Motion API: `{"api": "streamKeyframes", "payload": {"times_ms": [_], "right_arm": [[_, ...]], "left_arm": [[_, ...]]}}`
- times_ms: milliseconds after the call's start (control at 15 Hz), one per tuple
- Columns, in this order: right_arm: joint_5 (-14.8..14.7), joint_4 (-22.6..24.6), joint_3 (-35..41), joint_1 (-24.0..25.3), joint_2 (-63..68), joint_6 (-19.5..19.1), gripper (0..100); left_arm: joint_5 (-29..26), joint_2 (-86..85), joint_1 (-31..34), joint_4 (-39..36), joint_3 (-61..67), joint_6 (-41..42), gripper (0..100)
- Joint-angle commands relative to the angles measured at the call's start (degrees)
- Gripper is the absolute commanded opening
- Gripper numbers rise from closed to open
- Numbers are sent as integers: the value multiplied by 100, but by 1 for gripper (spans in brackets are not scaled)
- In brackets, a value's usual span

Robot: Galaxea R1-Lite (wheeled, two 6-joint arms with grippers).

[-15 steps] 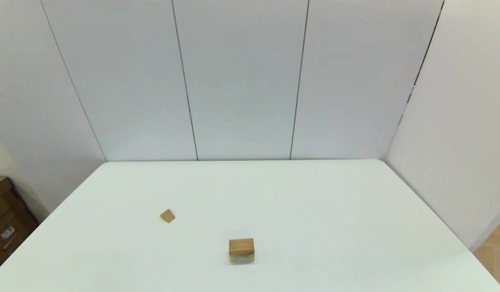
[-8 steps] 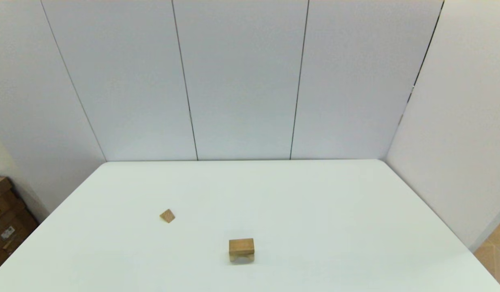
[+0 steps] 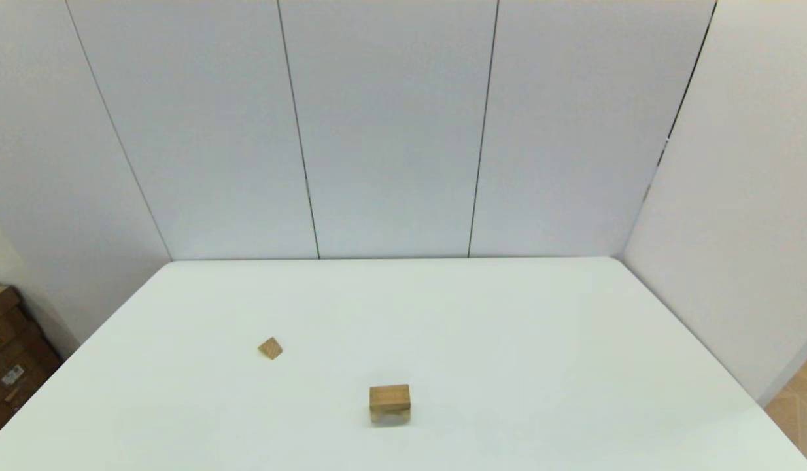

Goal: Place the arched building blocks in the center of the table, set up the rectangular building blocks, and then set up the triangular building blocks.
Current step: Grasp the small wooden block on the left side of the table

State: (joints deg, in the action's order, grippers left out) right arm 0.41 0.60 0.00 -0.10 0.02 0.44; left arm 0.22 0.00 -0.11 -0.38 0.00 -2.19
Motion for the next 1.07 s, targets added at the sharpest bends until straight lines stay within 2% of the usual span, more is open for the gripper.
{"api": "streamKeyframes", "payload": {"times_ms": [67,467,667,867,1067], "right_arm": [[2,2,0,1,-2,0,100],[2,2,0,1,-2,0,100],[2,2,0,1,6,0,100],[2,2,0,1,-2,0,100],[2,2,0,1,-2,0,100]], "left_arm": [[57,0,2,-15,0,-255,100],[145,0,2,-15,0,-352,100],[101,0,2,11,-79,-150,100],[4,0,2,829,-712,-141,100],[-400,475,-7,1840,-1670,-132,100]]}}
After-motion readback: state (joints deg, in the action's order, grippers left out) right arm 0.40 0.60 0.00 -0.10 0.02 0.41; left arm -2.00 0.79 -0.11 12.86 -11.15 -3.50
